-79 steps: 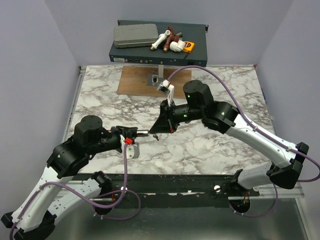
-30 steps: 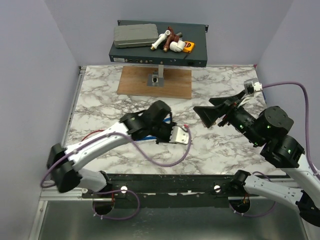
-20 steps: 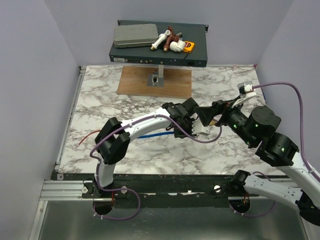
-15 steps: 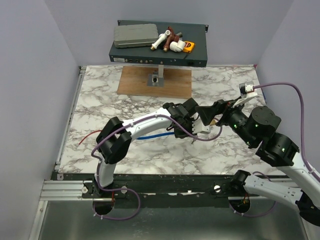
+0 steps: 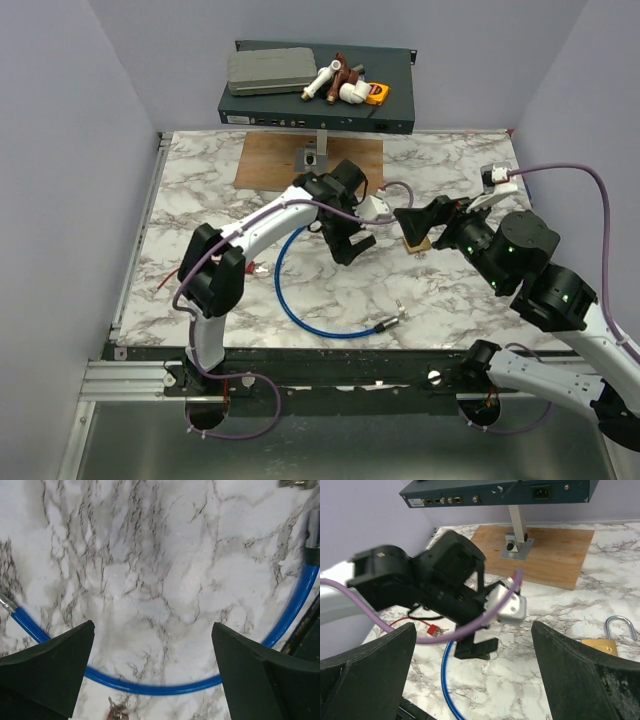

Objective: Unlock with the key
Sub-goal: Place the lock at the center of the board, then reset both arms

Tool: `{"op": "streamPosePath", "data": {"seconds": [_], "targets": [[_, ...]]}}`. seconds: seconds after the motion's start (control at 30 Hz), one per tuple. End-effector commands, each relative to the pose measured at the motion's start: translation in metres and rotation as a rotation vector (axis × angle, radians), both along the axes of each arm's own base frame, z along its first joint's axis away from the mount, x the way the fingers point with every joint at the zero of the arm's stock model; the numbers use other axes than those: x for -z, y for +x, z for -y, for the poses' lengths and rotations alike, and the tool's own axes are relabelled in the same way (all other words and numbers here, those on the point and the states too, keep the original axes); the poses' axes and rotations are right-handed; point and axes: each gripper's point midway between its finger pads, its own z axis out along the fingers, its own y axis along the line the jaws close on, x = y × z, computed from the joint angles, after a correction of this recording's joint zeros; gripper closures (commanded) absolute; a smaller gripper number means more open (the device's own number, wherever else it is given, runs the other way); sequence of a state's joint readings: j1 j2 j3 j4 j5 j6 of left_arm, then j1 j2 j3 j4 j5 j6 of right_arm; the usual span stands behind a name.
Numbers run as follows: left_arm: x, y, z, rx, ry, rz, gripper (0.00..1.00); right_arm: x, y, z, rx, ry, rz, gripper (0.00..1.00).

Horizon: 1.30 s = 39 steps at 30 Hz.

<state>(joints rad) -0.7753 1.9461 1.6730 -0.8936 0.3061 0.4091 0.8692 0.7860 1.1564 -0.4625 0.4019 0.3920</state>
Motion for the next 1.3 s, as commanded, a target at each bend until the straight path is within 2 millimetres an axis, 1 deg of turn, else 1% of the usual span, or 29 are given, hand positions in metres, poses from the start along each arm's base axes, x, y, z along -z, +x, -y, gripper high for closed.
{"op": "streamPosePath", "data": {"seconds": [0.0, 0.1, 0.13, 0.2, 0.27, 0.33, 0.37, 0.4, 0.43, 0.47, 0.5, 0.57, 0.6, 0.63, 0.7, 0.73, 0.8, 0.83, 0.87, 0.9, 0.97, 1.0, 1.07, 1.17, 1.27], "targets": [[-0.084, -0.01, -0.024, -0.091, -0.117, -0.031, 0.01, -0.006, 0.006, -0.003, 0.021, 0.006, 0.005, 0.0], [-0.125, -0.007, -0.044, -0.148, -0.174, -0.032, 0.02, 0.003, 0.012, -0.011, 0.021, -0.012, -0.019, 0.0], [-0.135, -0.006, -0.053, -0.172, -0.182, -0.038, 0.02, 0.007, 0.015, -0.014, 0.024, -0.019, -0.026, 0.0], [-0.152, -0.005, -0.073, -0.208, -0.193, -0.037, 0.02, 0.017, 0.022, -0.019, 0.035, -0.035, -0.039, 0.0], [-0.162, -0.004, -0.096, -0.257, -0.206, -0.028, 0.02, 0.033, 0.03, -0.023, 0.055, -0.065, -0.059, 0.0], [-0.163, -0.005, -0.124, -0.314, -0.228, -0.019, 0.01, 0.052, 0.038, -0.028, 0.08, -0.094, -0.086, 0.0], [-0.164, -0.001, -0.139, -0.35, -0.251, 0.004, 0.01, 0.061, 0.042, -0.031, 0.084, -0.106, -0.099, 0.0], [-0.163, -0.003, -0.154, -0.385, -0.269, 0.03, 0.02, 0.071, 0.045, -0.033, 0.09, -0.119, -0.111, 0.0], [-0.164, 0.0, -0.17, -0.424, -0.293, 0.07, 0.01, 0.081, 0.048, -0.035, 0.103, -0.129, -0.124, 0.0], [-0.156, 0.0, -0.184, -0.465, -0.302, 0.092, 0.02, 0.091, 0.053, -0.033, 0.129, -0.145, -0.133, 0.0], [-0.155, 0.006, -0.199, -0.521, -0.327, 0.146, 0.02, 0.1, 0.058, -0.032, 0.154, -0.159, -0.137, 0.0], [-0.141, 0.01, -0.228, -0.618, -0.363, 0.209, 0.01, 0.117, 0.069, -0.027, 0.207, -0.178, -0.15, 0.0], [-0.134, 0.012, -0.241, -0.664, -0.375, 0.228, 0.01, 0.127, 0.076, -0.024, 0.226, -0.184, -0.168, 0.0], [-0.132, 0.012, -0.251, -0.698, -0.386, 0.254, 0.02, 0.137, 0.083, -0.02, 0.243, -0.183, -0.182, 0.0], [-0.12, 0.019, -0.275, -0.78, -0.39, 0.281, 0.02, 0.158, 0.098, -0.007, 0.299, -0.186, -0.207, 0.0], [-0.115, 0.024, -0.287, -0.826, -0.395, 0.295, 0.02, 0.17, 0.107, 0.004, 0.339, -0.181, -0.229, 0.0], [-0.104, 0.037, -0.31, -0.911, -0.409, 0.322, 0.02, 0.196, 0.125, 0.029, 0.436, -0.162, -0.273, 0.0], [-0.098, 0.042, -0.318, -0.946, -0.416, 0.324, 0.01, 0.207, 0.134, 0.046, 0.508, -0.148, -0.286, 0.0], [-0.096, 0.048, -0.325, -0.966, -0.432, 0.34, 0.02, 0.22, 0.14, 0.062, 0.572, -0.146, -0.3, 0.0], [-0.092, 0.052, -0.33, -0.988, -0.454, 0.345, 0.01, 0.228, 0.148, 0.079, 0.642, -0.141, -0.292, 0.0], [-0.086, 0.059, -0.336, -1.016, -0.494, 0.376, 0.02, 0.241, 0.156, 0.115, 0.789, -0.166, -0.267, 0.0], [-0.084, 0.062, -0.336, -1.018, -0.509, 0.399, 0.01, 0.243, 0.158, 0.133, 0.853, -0.208, -0.235, 0.0], [-0.079, 0.068, -0.337, -1.021, -0.543, 0.455, 0.02, 0.249, 0.162, 0.158, 0.935, -0.28, -0.189, 0.0], [-0.081, 0.077, -0.336, -0.998, -0.616, 0.57, 0.02, 0.257, 0.167, 0.183, 0.999, -0.316, -0.172, 0.0], [-0.081, 0.081, -0.334, -0.979, -0.686, 0.655, 0.02, 0.268, 0.17, 0.198, 0.992, -0.326, -0.141, 0.0]]}}
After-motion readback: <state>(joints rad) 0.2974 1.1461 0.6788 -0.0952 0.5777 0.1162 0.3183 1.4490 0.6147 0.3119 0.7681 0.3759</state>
